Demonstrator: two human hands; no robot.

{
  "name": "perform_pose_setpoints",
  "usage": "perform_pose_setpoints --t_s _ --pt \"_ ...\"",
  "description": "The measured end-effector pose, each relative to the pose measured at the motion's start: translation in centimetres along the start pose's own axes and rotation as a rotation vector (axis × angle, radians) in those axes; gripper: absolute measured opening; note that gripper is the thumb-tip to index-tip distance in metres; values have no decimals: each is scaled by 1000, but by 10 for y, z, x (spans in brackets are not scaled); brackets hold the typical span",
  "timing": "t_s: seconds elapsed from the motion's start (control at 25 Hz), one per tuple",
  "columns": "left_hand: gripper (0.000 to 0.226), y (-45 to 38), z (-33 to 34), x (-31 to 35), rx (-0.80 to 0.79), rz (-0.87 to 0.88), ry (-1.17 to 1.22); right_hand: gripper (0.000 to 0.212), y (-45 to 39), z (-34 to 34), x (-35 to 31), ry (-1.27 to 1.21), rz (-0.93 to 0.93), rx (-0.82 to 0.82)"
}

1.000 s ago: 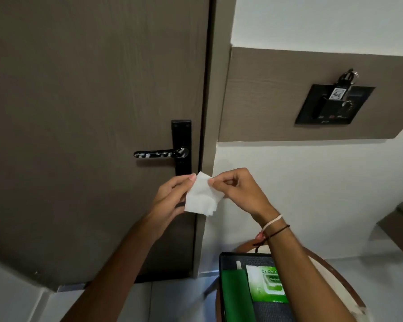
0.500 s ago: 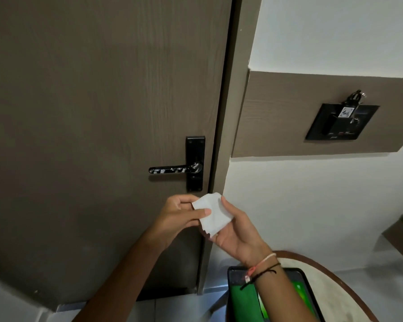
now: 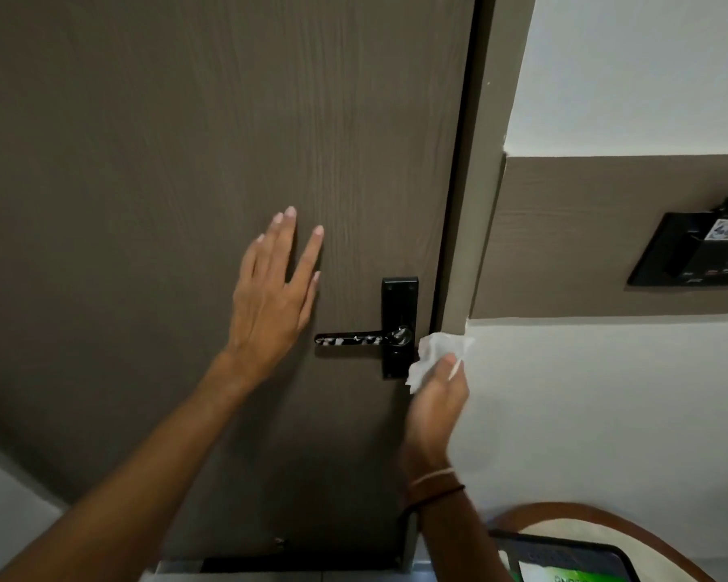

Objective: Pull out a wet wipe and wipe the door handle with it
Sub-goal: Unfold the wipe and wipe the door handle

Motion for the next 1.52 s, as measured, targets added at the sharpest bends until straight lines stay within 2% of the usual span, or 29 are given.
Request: perform_pose_setpoints --t_s 0.08,0.2,0.32,0.4,0.56,0.76,0.88,1.04,1.28,1.4,1.52 --pt "57 -19 25 -26 33 146 -163 39 6 41 8 99 -193 0" --pt "63 -19 55 -47 117 251 -237 67 3 89 26 210 -421 -31" --pt "65 -19 70 -53 216 275 -234 89 -10 105 47 319 -631 81" --pt "65 -18 78 -53 263 277 -249 93 -11 113 62 409 -696 148" --pt "67 -18 78 -52 303 267 -240 101 11 139 96 859 -864 163" --pt "66 -18 75 -52 329 273 -233 105 -8 118 101 1027 -1017 206" --pt "66 -17 77 -52 316 268 -238 101 -43 87 84 989 -1073 282" --pt "66 -18 76 -52 312 265 -228 100 -57 81 76 870 -1095 221" --pt "66 -17 76 -50 315 260 -222 104 -24 124 101 1080 -1429 32" --pt "65 -17 76 -50 317 260 -222 99 -14 142 107 1097 -1494 64" --pt "66 -18 77 -50 319 264 -231 94 -26 132 101 1104 -1664 62"
Point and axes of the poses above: each hand's wrist, its own y-axis away from the middle knuckle, its own z-axis out of the palm, x = y × z, the point moved 3 cm from there along -y, towards the middle knuckle, and after that the axes turned 3 degrees about z, right-handed, at the moved point
